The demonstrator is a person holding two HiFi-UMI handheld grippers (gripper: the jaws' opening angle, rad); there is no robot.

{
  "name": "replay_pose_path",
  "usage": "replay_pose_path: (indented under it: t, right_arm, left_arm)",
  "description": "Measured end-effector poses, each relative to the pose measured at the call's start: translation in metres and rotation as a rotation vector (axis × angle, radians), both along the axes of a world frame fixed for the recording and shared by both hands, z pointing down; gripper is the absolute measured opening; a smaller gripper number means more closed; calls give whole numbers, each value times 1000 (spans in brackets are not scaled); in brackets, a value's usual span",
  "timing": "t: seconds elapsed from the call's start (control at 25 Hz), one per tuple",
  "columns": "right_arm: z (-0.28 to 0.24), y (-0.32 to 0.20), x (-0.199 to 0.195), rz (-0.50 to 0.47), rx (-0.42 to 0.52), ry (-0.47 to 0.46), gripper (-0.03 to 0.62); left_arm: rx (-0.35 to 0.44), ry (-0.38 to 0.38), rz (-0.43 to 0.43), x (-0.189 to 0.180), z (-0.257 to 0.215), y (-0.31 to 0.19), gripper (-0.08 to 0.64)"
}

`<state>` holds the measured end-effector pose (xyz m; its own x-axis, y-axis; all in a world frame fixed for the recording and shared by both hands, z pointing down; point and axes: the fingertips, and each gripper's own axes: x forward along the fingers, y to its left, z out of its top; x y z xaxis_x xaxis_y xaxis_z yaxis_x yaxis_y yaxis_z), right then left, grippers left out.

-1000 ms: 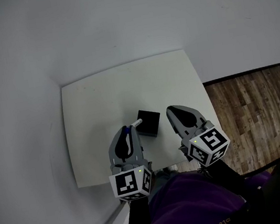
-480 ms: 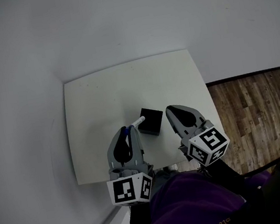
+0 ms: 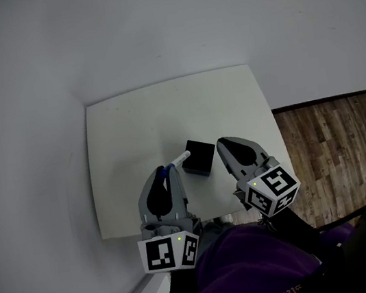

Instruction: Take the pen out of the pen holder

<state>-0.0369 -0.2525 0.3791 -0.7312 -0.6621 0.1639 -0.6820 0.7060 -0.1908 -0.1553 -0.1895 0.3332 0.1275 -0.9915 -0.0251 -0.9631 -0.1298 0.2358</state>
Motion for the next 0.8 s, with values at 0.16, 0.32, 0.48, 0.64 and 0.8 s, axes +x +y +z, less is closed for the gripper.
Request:
replay_pose_path:
  t: [0.16,0.32,0.48,0.64,0.8]
  right_arm:
    - [0,1,-1,-9,3,2,11]
    - [0,0,-1,-17,2,3,11]
    - [-1,0,-1,-23,2,3,11]
    - [1,-1,-1,-24,1,8,11]
    - [2,-3,-3,-26,0,12,11]
  left_arm:
    - [12,6,-3,-1,-5,2,72]
    - [16,10,-7,0,-9,3,72]
    - [19,15,-9,0,-12,4,72]
    - [25,16,-9,-1,-13,4,72]
    - [26,18,-10,-3,-13,2,72]
